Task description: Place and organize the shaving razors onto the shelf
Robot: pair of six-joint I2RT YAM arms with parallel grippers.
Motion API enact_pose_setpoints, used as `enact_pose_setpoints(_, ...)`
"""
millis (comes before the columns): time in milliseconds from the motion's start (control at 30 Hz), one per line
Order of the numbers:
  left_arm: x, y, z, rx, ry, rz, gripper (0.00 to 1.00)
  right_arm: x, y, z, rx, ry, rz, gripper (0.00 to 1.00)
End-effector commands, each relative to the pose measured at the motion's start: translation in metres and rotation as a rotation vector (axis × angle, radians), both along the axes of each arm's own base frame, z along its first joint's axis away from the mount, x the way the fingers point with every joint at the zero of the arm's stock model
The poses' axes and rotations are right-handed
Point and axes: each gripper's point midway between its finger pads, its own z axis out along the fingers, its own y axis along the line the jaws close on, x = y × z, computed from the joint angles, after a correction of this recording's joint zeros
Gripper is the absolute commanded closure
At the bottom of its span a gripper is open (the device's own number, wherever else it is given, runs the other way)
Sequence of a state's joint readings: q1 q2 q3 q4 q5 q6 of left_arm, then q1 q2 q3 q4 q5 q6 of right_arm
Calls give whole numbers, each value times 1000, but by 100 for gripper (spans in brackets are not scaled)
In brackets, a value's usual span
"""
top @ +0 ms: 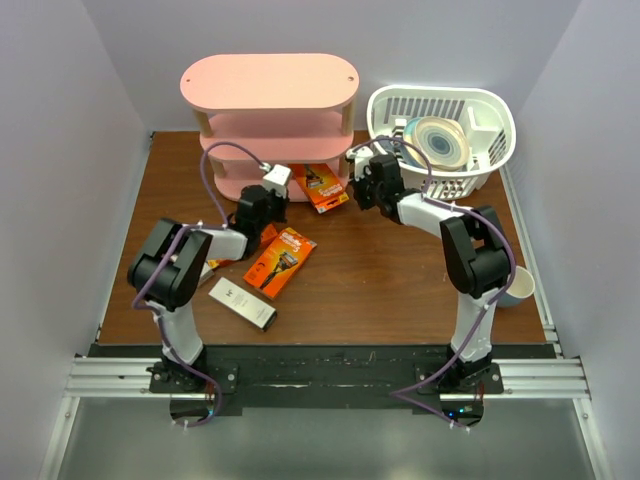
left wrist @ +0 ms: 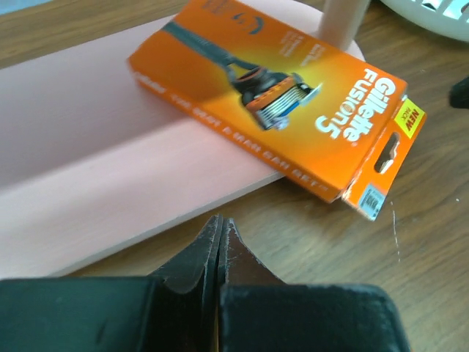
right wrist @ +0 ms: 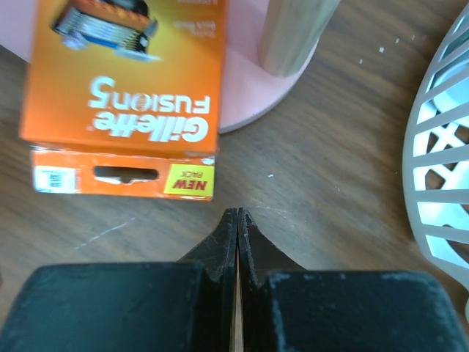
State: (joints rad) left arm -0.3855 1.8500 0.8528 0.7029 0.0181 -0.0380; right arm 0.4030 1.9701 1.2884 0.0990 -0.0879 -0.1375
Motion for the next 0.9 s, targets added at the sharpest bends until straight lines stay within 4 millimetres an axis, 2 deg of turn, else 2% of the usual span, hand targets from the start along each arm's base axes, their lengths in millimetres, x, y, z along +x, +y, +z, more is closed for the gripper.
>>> enact_pose_setpoints(0,29,-9,33,25,-157,38,100,30,2,30,10,-123,-37,100)
enact_pose_setpoints(167,37,-15,24,28,-151,41,100,34,3,22,16,-108,-46,100)
enact_pose_setpoints(333,45,-21,16,28,-124,41,100,35,15,20,58,-91,-15,100)
enact_pose_setpoints(433,49,-25,17,21,-117,34,100,35,19,11,68,-62,0,100)
enact_pose_setpoints(700,54,-45,6,29,-66,-36,100,18,26,-2,101,6,27,100)
enact_pose_setpoints(867,58,-50,3,35,-52,-35,100,5,36,-6,140,45,55,100)
